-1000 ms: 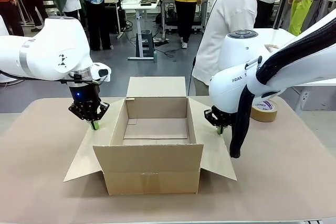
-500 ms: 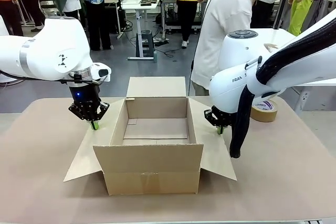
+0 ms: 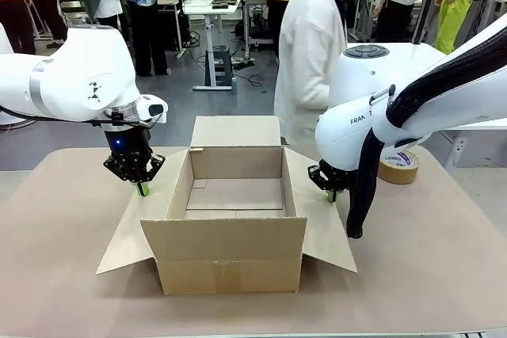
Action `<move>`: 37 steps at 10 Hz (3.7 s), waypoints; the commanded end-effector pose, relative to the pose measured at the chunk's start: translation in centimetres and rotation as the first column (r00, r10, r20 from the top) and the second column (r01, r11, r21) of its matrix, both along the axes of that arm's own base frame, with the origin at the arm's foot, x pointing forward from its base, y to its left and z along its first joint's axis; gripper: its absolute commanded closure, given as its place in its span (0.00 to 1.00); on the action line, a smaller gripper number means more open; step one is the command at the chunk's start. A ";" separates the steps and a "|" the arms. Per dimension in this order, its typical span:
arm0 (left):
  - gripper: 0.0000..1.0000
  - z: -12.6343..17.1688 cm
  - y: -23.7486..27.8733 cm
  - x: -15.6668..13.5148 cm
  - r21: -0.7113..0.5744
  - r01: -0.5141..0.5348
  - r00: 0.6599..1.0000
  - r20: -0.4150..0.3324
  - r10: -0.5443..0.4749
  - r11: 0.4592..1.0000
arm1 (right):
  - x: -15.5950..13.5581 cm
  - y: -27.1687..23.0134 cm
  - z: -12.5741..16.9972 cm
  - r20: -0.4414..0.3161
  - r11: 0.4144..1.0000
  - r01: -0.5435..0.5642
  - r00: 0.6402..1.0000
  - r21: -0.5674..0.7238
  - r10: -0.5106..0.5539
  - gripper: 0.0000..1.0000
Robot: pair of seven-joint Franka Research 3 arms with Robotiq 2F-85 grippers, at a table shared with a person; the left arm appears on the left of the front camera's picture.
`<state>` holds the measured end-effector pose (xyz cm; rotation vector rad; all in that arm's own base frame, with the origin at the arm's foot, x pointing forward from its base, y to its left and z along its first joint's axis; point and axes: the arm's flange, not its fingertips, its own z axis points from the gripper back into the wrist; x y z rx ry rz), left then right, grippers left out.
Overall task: Wrap the clocks to prevent damage.
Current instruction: Once the human has placed the objects inside and stepped back, release both hands from the side flaps of the Package Box.
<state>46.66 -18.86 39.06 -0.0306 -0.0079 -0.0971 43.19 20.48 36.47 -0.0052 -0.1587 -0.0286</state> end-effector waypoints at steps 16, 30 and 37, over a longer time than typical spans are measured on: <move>0.99 -0.1 0.0 -0.1 0.011 0.000 1.000 -0.004 0.000 1.000 | 0.0 0.0 -0.1 -0.001 1.000 0.000 1.000 0.001 0.000 0.99; 0.99 -0.1 0.0 -0.1 0.011 0.000 1.000 -0.004 0.000 1.000 | 0.0 0.0 -0.1 -0.001 1.000 0.000 1.000 0.001 0.000 0.99; 0.99 1.5 -0.1 -0.5 0.016 -0.009 1.000 -0.017 0.009 1.000 | 0.0 0.0 0.0 0.000 1.000 0.000 1.000 0.000 0.000 0.99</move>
